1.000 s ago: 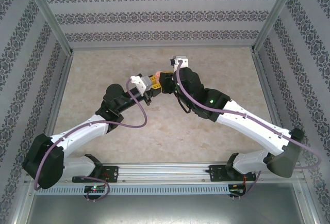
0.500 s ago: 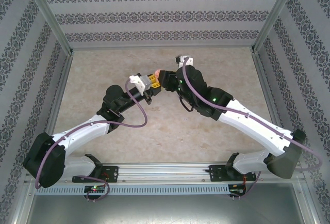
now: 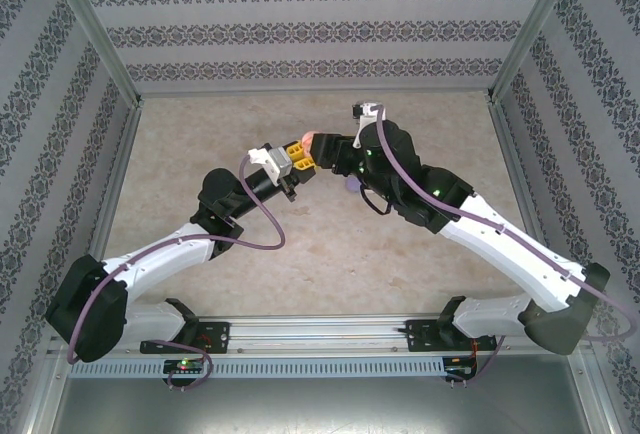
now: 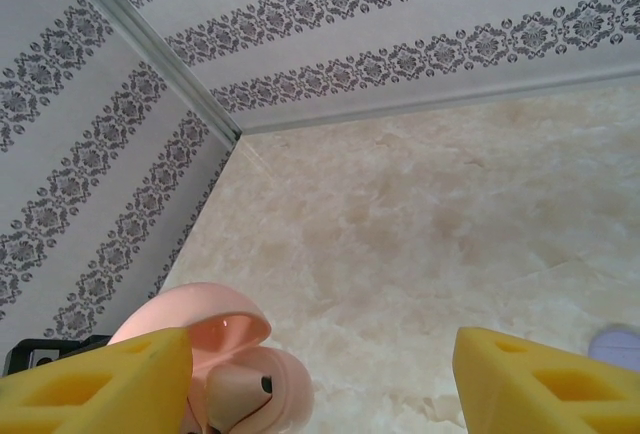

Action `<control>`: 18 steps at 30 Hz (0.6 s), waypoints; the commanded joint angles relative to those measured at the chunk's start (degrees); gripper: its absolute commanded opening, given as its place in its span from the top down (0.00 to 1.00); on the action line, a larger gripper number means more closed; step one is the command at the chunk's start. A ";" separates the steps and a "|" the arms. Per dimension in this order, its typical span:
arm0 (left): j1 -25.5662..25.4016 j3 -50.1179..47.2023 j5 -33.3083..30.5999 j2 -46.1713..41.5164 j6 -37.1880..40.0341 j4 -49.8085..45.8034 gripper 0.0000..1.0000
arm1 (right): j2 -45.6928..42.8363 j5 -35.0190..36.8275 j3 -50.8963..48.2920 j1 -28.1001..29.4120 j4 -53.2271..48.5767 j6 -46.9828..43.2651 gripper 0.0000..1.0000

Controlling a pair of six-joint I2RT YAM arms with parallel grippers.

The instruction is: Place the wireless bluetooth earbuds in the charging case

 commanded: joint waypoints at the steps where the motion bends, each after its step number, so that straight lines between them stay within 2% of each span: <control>1: -0.75 1.40 1.19 0.52 -0.36 3.50 1.00 | -1.80 -1.81 1.72 -1.23 -1.46 -1.12 0.30; 13: -0.72 0.18 1.36 2.64 -0.36 3.04 1.00 | -3.06 -8.46 1.86 -6.87 -2.85 -0.31 0.31; 16: -0.77 0.06 3.17 3.16 0.33 2.07 1.00 | -0.43 -12.39 5.03 -9.40 -5.91 -1.30 0.36; 18: -0.70 0.14 4.75 3.47 0.84 0.89 1.00 | 2.15 -15.14 7.71 -10.89 -8.16 -2.38 0.44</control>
